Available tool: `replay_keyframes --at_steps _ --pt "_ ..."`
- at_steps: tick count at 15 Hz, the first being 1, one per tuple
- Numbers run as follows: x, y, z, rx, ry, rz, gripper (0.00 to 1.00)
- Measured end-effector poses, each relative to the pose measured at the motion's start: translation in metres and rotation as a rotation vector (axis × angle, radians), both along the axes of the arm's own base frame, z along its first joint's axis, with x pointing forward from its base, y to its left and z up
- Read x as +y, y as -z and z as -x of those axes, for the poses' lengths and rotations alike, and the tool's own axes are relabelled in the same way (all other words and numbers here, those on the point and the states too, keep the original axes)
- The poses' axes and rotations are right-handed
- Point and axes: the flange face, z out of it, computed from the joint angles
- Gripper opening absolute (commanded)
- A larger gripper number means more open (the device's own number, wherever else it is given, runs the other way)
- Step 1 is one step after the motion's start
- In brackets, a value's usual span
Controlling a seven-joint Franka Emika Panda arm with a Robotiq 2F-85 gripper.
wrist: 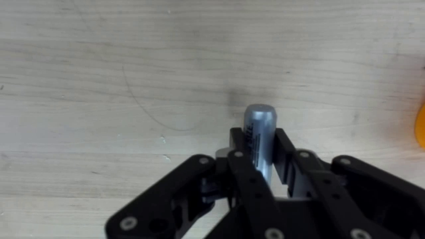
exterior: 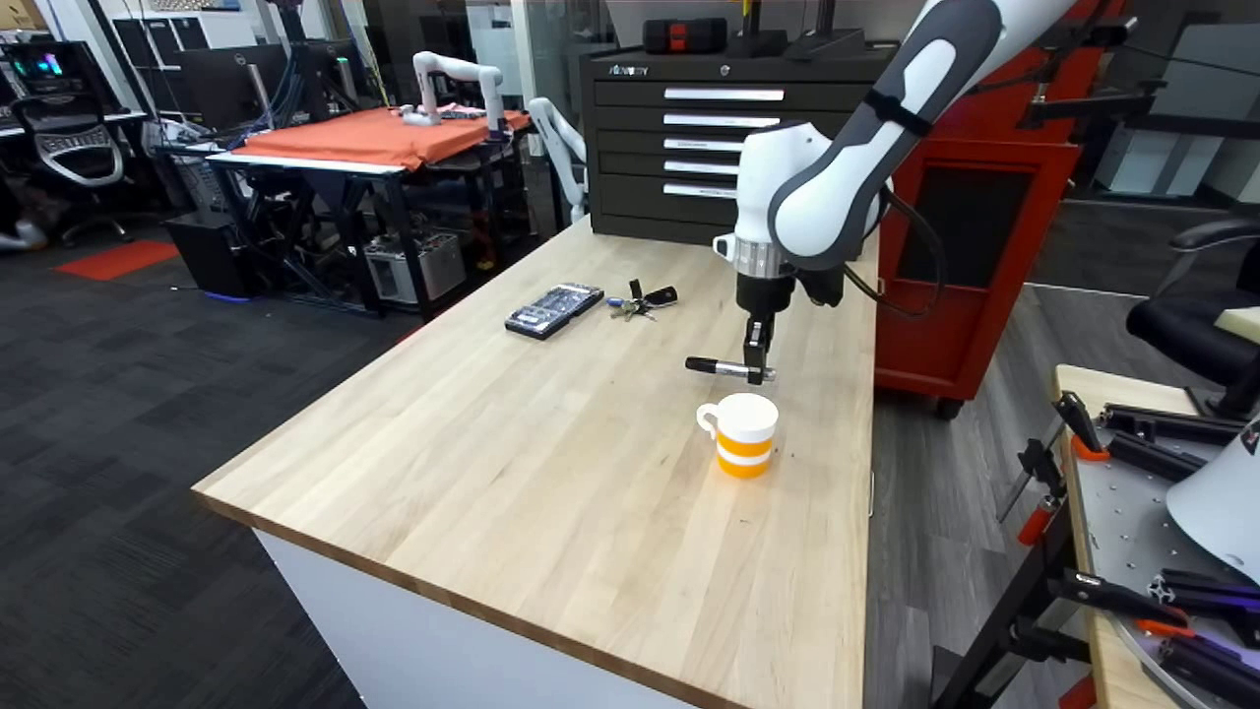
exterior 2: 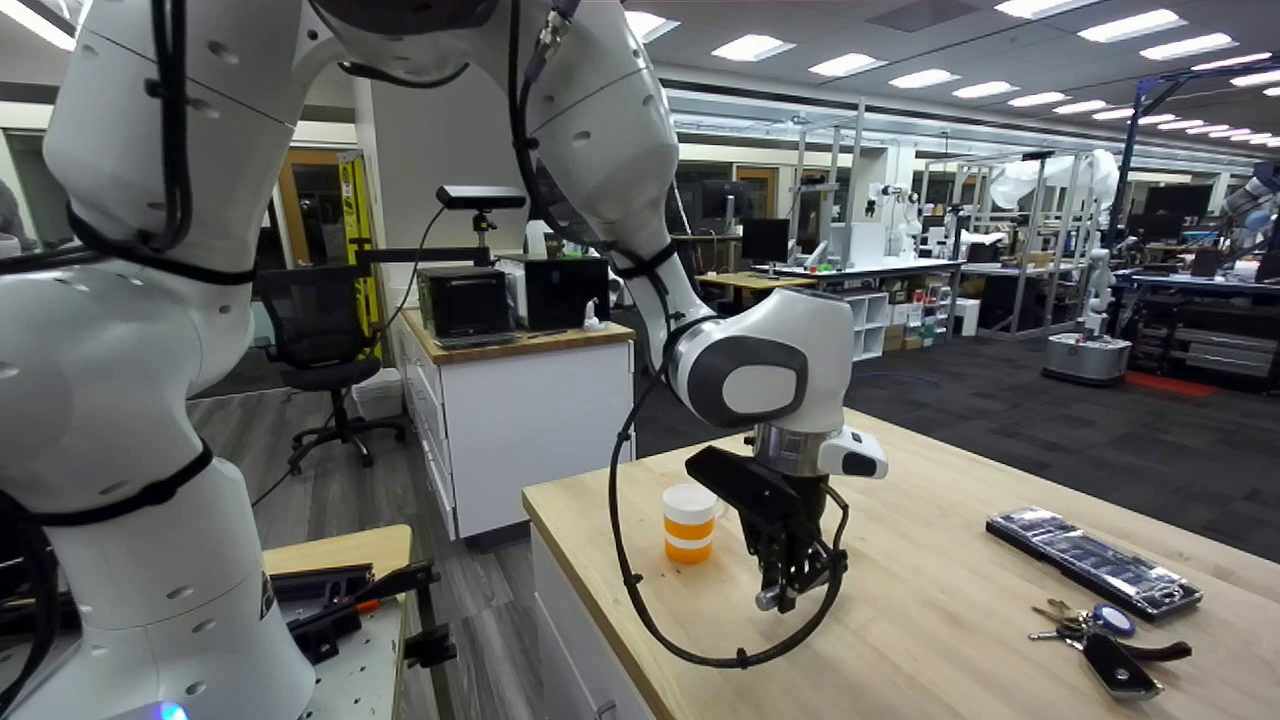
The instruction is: Put the marker in the mug
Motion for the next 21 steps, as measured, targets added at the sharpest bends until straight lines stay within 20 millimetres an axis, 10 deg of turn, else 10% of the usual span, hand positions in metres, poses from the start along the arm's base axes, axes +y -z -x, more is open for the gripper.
replay_keyframes --at_steps 9,21 --pt "0.01 -0.109 0.0 0.101 0.012 -0.002 0.06" --pt "0.069 -0.168 -0.002 0.386 -0.206 0.0 0.06"
